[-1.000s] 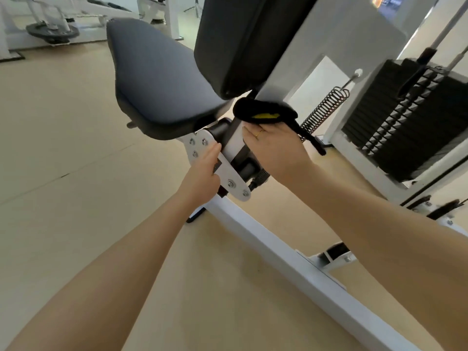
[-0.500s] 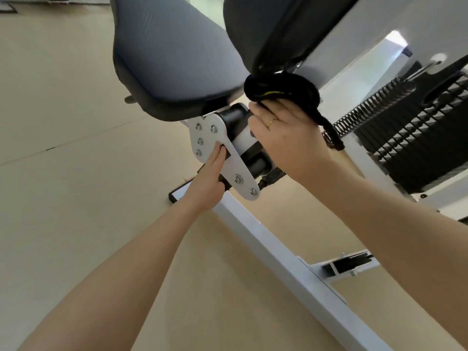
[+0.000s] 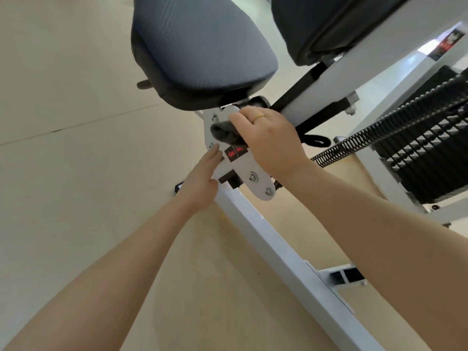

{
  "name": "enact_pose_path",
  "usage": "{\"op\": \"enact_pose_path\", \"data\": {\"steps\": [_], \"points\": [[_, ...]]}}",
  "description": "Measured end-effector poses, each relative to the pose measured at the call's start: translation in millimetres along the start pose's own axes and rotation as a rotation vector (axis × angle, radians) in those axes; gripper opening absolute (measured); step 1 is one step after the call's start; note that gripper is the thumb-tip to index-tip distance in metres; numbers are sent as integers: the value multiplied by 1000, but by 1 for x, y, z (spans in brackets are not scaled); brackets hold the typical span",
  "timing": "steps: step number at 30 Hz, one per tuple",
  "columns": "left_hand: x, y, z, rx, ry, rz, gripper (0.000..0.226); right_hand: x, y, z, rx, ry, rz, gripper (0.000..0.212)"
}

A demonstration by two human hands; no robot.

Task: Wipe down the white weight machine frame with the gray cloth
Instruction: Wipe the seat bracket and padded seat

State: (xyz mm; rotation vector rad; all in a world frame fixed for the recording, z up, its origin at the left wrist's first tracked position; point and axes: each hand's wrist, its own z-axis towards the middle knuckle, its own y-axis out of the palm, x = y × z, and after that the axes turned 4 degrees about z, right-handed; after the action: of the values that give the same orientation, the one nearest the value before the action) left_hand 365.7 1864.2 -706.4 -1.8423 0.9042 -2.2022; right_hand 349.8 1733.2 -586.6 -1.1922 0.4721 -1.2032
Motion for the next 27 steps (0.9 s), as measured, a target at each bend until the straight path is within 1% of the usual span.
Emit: {"op": "enact_pose_path", "data": {"steps": [2, 3, 4, 5, 7, 8, 10, 12, 15, 16, 18, 19, 20, 21, 22, 24, 26, 27], "points": [[-15, -6, -6, 34, -51, 7, 72, -9, 7, 18, 183, -42, -53, 13], [-21, -9, -8, 48, -72, 4, 72, -12, 11, 25, 225, -101, -64, 11], [-26, -11, -10, 59, -86, 3, 73, -12, 20, 28, 215, -173, -107, 14], [-29, -13, -11, 67, -91, 7, 75, -11, 31, 27, 100, -227, -170, 20], [-34, -12, -13, 67, -100, 22, 75, -9, 55, 17, -273, -305, -252, 35], [-37, -12, -13, 62, -112, 24, 74, -7, 64, 10, -390, -320, -264, 38], [-42, -10, -15, 56, -142, 11, 72, -8, 73, -1, -498, -339, -248, 37], [-44, -7, -18, 38, -155, -7, 71, -13, 76, -8, -539, -339, -234, 37], [-41, -1, -20, 27, -145, -54, 69, -12, 76, -13, -557, -425, -270, 36], [-40, 0, -19, 29, -139, -72, 69, -9, 72, -9, -528, -441, -288, 38], [-39, 0, -16, 33, -135, -106, 72, -3, 60, 7, -393, -418, -326, 43], [-38, 0, -14, 34, -138, -123, 74, 0, 54, 15, -352, -399, -322, 41], [-37, 1, -13, 35, -140, -141, 75, 2, 51, 21, -335, -382, -299, 40], [-35, 2, -11, 39, -137, -157, 75, 2, 50, 23, -338, -366, -267, 43], [-33, 4, -9, 44, -127, -167, 75, 2, 51, 23, -328, -353, -264, 52], [-30, 10, -5, 47, -115, -182, 74, 1, 56, 12, -353, -366, -261, 65], [-27, 14, -3, 49, -112, -205, 74, -1, 61, -15, -494, -424, -220, 65], [-26, 15, 0, 53, -108, -222, 75, 0, 60, -27, -548, -447, -200, 62]]}}
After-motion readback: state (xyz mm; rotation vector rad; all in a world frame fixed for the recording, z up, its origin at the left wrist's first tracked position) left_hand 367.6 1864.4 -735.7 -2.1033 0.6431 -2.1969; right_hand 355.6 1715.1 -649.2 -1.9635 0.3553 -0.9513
